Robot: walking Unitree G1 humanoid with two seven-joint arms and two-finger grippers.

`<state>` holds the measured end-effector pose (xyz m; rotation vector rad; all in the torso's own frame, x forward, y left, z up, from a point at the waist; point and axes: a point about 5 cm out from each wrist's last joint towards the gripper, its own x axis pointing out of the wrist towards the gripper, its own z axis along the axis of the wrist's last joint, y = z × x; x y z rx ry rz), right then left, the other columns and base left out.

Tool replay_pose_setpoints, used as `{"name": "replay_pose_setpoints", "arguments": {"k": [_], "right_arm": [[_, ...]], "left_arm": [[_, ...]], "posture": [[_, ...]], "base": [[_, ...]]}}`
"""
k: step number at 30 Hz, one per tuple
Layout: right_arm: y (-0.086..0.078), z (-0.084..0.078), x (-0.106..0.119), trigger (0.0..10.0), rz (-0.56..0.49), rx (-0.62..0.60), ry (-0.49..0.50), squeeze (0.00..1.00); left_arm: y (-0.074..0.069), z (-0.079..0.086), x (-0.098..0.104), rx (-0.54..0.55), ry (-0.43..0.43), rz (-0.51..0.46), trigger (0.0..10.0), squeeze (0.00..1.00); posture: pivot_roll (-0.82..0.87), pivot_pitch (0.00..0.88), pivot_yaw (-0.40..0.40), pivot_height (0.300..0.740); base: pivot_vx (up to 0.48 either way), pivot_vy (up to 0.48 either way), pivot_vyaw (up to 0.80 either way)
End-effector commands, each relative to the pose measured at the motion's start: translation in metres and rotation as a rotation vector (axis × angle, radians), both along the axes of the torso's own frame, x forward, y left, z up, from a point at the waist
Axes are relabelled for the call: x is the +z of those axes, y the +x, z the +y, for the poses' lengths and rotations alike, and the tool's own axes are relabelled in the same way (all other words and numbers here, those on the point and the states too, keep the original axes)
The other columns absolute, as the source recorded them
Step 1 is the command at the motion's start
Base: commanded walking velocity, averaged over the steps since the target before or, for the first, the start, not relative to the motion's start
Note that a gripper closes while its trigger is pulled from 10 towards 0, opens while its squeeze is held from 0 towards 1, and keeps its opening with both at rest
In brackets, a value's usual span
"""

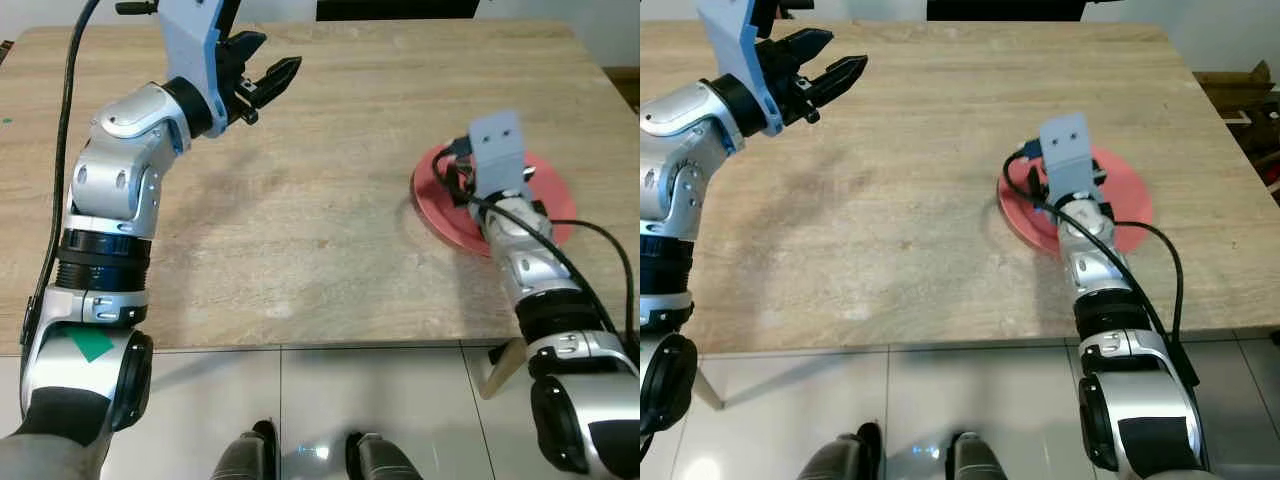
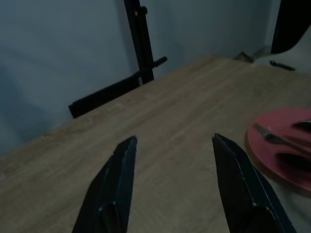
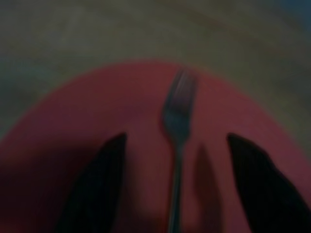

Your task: Setting the table

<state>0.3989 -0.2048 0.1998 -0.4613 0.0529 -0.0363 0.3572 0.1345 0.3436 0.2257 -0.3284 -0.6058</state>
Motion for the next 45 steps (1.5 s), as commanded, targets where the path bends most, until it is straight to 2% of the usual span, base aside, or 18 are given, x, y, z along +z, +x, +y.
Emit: {"name": "replay_pose_setpoints", "arguments": {"k": [1,4,7,9,10,13,18,20,21,27,31,33,34,37,39,41,44,45], "right_arm": [[-0.002,0.0,-0.021,10.0,0.098,0.026,-0.05,0.0],[-0.003,0.006,-0.025,10.0,0.121,0.068,-0.02,0.0],[-0.004,0.026,-0.025,10.0,0.13,0.197,0.122,0.0],[-0.004,0.034,-0.024,10.0,0.129,0.243,0.158,0.0],[-0.004,0.046,-0.023,10.0,0.127,0.302,0.202,0.0],[-0.005,0.065,-0.026,10.0,0.132,0.362,0.228,0.0],[-0.005,0.076,-0.029,10.0,0.14,0.388,0.234,0.0],[-0.005,0.102,-0.031,10.0,0.145,0.444,0.259,0.0],[-0.005,0.102,-0.031,10.0,0.145,0.444,0.259,0.0],[-0.013,0.16,-0.025,10.0,0.151,0.583,0.344,0.0],[-0.017,0.179,-0.022,10.0,0.148,0.635,0.38,0.0],[-0.021,0.19,-0.018,10.0,0.146,0.673,0.44,0.0],[-0.024,0.199,-0.009,10.0,0.139,0.726,0.549,0.0],[-0.024,0.197,0.003,10.0,0.082,0.729,0.603,0.0],[-0.02,0.186,0.013,10.0,0.02,0.684,0.616,0.0],[-0.015,0.167,0.024,10.0,-0.07,0.62,0.533,0.0],[-0.009,0.124,0.03,10.0,-0.139,0.484,0.419,0.0],[-0.009,0.124,0.03,10.0,-0.139,0.484,0.419,0.0]], "left_arm": [[-0.004,0.0,-0.003,-0.004,-0.004,0.022,10.0,0.0],[-0.006,0.0,-0.005,-0.005,-0.004,0.033,10.0,0.0],[-0.008,0.001,-0.012,-0.001,0.015,0.068,10.0,0.0],[-0.009,0.002,-0.014,0.001,0.026,0.083,10.0,0.0],[-0.01,0.004,-0.018,0.007,0.041,0.107,10.0,0.0],[-0.012,0.009,-0.024,0.029,0.055,0.135,10.0,0.0],[-0.014,0.013,-0.026,0.044,0.056,0.148,10.0,0.0],[-0.018,0.023,-0.032,0.097,0.058,0.181,10.0,0.0],[-0.018,0.023,-0.032,0.097,0.058,0.181,10.0,0.0],[-0.029,0.055,-0.044,0.202,0.056,0.249,10.0,0.0],[-0.034,0.065,-0.046,0.21,0.061,0.271,10.0,0.0],[-0.036,0.07,-0.047,0.222,0.067,0.283,10.0,0.0],[-0.037,0.072,-0.048,0.225,0.072,0.289,10.0,0.0],[-0.036,0.073,-0.048,0.238,0.081,0.285,10.0,0.0],[-0.035,0.071,-0.046,0.233,0.067,0.283,10.0,0.0],[-0.035,0.066,-0.048,0.206,0.056,0.29,10.0,0.0],[-0.033,0.044,-0.058,0.107,0.053,0.312,10.0,0.0],[-0.033,0.044,-0.058,0.107,0.053,0.312,10.0,0.0]], "posture": [[-0.03,0.134,0.053,0.74],[-0.03,0.137,0.054,0.74],[-0.03,0.141,0.06,0.74],[-0.03,0.142,0.066,0.74],[-0.03,0.144,0.07,0.74],[-0.03,0.145,0.071,0.74],[-0.03,0.148,0.068,0.74],[-0.02,0.148,0.063,0.74],[-0.02,0.148,0.063,0.74],[0.0,0.152,0.04,0.74],[0.01,0.155,0.036,0.74],[0.01,0.155,0.035,0.74],[0.01,0.156,0.036,0.74],[0.0,0.156,0.038,0.74],[0.0,0.155,0.038,0.74],[-0.01,0.155,0.041,0.74],[-0.02,0.155,0.037,0.74],[-0.02,0.155,0.037,0.74]], "base": [[0.0,0.0,0.0],[0.0,0.0,0.0],[0.0,0.0,0.0],[0.0,0.0,0.0],[0.0,0.0,0.0],[0.0,0.0,0.0],[0.0,0.0,0.0],[0.0,0.0,0.0],[0.0,0.0,0.0],[0.0,0.0,0.0],[0.0,0.0,0.0],[0.0,0.0,0.0],[0.0,0.0,0.0],[0.0,0.0,0.0],[0.0,0.0,0.0],[0.0,0.0,0.0],[0.0,0.0,0.0],[0.0,0.0,0.0]]}}
